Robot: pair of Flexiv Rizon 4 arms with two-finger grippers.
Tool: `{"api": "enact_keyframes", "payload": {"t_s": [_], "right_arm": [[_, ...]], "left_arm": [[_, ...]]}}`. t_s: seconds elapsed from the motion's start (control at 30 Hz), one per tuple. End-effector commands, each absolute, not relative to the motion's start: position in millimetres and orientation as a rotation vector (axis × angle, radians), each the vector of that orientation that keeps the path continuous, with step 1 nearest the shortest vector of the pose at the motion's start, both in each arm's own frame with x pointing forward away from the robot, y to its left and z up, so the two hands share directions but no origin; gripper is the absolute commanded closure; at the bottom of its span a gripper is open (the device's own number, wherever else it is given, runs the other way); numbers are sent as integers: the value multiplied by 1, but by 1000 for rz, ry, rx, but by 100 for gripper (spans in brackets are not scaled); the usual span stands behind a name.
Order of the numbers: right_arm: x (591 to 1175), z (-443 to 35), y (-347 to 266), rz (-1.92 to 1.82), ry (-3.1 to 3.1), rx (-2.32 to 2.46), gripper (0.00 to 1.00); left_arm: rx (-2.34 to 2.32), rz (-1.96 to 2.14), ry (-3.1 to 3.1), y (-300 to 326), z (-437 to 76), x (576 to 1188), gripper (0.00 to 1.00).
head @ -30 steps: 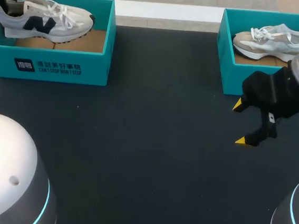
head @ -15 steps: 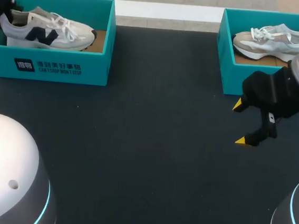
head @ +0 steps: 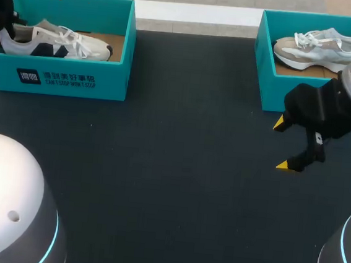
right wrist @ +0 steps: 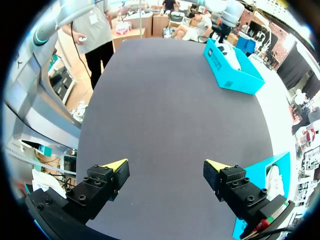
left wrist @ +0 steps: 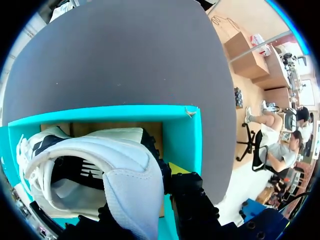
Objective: Take the shoe out of the shoebox, open the shoe tongue, remove and reinsert the insole, then place the shoe into the shoebox
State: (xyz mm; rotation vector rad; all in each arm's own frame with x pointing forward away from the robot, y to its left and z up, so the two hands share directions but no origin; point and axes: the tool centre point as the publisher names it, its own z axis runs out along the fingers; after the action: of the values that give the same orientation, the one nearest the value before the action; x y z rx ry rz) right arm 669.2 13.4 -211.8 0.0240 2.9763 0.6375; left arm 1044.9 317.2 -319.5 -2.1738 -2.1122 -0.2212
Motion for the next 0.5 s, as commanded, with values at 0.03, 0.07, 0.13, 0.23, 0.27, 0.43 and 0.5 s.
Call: {"api": "enact_keyframes", "payload": {"t_s": [0.03,0.07,0.13,0.23,0.27,0.43,0.5], "right_arm": [[670,-213,14,636,2978,24,0],[670,-213,14,636,2978,24,0],[670,-213,14,636,2978,24,0],[670,-213,14,636,2978,24,0],[670,-213,14,636,2978,24,0],[670,-213,14,636,2978,24,0],[670,-213,14,636,2978,24,0]], "left_arm": [[-2163,-237,-2105,315,-331,1049,100],[-2158,-237,-2106,316,-334,1049,100],[-2156,-238,-2101,315,-340,1049,100],[-2174,-235,-2100,315,-348,1049,100],[-2173,-234,-2102,314,-350,1049,100],[-2162,-220,-2095,309,-364,1047,100],[-2155,-209,-2088,308,-368,1047,100]]}}
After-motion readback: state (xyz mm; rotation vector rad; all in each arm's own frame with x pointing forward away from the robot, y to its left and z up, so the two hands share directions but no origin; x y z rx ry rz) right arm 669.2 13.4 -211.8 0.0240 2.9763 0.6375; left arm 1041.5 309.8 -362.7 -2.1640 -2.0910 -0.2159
